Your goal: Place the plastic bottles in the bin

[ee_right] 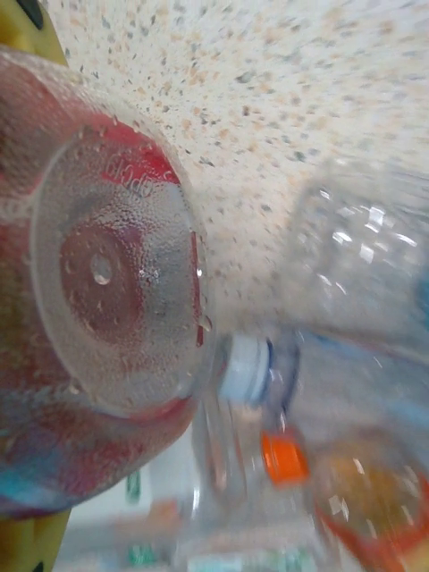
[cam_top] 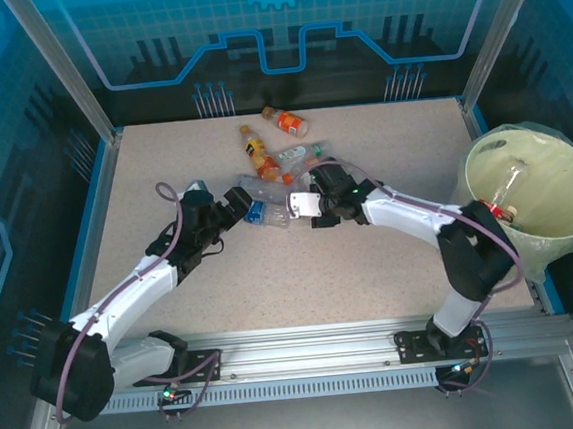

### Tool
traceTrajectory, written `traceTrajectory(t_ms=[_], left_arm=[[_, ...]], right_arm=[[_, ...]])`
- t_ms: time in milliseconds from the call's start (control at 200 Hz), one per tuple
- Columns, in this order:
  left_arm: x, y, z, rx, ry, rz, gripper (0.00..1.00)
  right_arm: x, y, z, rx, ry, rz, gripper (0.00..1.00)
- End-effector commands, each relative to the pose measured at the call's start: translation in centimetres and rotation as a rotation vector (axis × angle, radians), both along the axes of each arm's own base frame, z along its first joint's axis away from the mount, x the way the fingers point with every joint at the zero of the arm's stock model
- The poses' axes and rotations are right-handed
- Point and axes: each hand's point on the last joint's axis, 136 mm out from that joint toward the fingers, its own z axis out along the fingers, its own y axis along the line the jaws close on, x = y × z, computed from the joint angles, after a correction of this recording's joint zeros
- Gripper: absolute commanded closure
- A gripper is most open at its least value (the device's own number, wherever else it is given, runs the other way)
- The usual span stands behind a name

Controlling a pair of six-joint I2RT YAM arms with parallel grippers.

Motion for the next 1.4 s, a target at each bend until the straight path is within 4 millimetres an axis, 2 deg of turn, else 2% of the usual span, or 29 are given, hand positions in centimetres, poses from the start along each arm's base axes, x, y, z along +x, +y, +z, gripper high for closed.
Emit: traceTrajectory(t_ms=[0, 130, 350, 525, 720, 955, 1090, 1165, 1251, 1396], left_arm=[[0.9, -1.1, 2.3, -0.019, -0.06, -0.047, 0.01], [1.3, -2.7, 3.3, -0.036, -0.094, -0.092, 0.01], [1.7, -6.1, 5.2, 0.009, -0.148, -0.174, 0.01], [2.1, -8.4, 5.8, 0.041, -0.14, -0.245, 0.01], [2.5, -9.9, 5.5, 0.057, -0.136, -0.276, 0.01], [2.7, -9.9, 5.9, 0.064, -0.146, -0.273, 0.01], [2.6, -9.6, 5.8, 0.073, -0.138, -0.269, 0.01], [2.5, -9.5, 5.6, 0.077, -0.132, -0.267, 0.01], [2.5, -9.5, 5.4, 0.077, -0.124, -0.262, 0.01], [2.6, -9.5, 5.3, 0.07, -0.116, -0.255, 0.01]], right_arm=[[-1.2, 0.6, 6.5, 0.243, -0.007, -0.103, 0.45], [-1.7, -1.2, 13.2, 0.445, -0.014, -0.243, 0.47], [-3.2, -6.1, 22.1, 0.697, -0.12, -0.393, 0.52], [-5.0, -11.7, 28.3, 0.9, -0.209, -0.541, 0.51], [-7.0, -19.5, 32.9, 1.056, -0.326, -0.772, 0.53], [-8.0, -28.0, 34.8, 1.119, -0.453, -1.081, 0.53], [-9.1, -32.6, 34.8, 1.129, -0.543, -1.27, 0.53], [-9.9, -35.9, 33.7, 1.077, -0.599, -1.422, 0.54], [-10.8, -39.7, 31.4, 0.995, -0.607, -1.614, 0.54], [-12.6, -42.7, 28.1, 0.836, -0.595, -1.823, 0.52]])
